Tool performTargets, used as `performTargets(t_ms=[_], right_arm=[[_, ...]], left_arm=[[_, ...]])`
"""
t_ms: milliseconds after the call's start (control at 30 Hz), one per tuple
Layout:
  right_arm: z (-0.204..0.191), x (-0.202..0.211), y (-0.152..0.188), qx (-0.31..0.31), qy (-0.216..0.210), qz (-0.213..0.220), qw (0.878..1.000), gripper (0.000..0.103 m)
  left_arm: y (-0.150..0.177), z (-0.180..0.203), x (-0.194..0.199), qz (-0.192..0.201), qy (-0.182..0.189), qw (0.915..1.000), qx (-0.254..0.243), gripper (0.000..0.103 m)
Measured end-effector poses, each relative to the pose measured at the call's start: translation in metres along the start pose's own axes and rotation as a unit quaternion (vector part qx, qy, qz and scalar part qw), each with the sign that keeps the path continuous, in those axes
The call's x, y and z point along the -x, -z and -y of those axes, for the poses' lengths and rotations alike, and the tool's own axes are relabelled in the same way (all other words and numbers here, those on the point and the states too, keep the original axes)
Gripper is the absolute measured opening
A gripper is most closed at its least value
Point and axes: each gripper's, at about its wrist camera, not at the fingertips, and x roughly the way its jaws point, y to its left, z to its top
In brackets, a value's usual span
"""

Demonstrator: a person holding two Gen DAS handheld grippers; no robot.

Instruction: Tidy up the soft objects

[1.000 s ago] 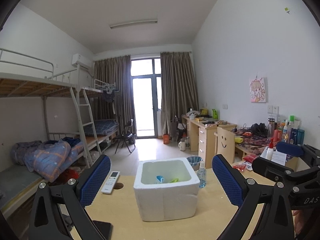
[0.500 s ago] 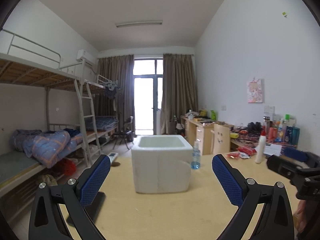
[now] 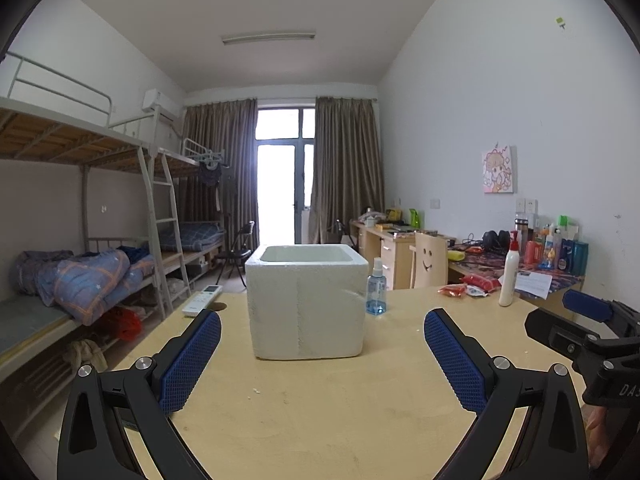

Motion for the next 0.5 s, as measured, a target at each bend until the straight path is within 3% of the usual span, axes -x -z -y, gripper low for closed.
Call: performTargets(t_ms=[500], right_arm=[[0.01, 0.002, 0.005, -0.012, -0.001, -0.004, 1.0, 0.103]], left_arm=[[0.001, 0.009, -0.002, -0.005, 0.003, 1.0, -0.005, 0.102]])
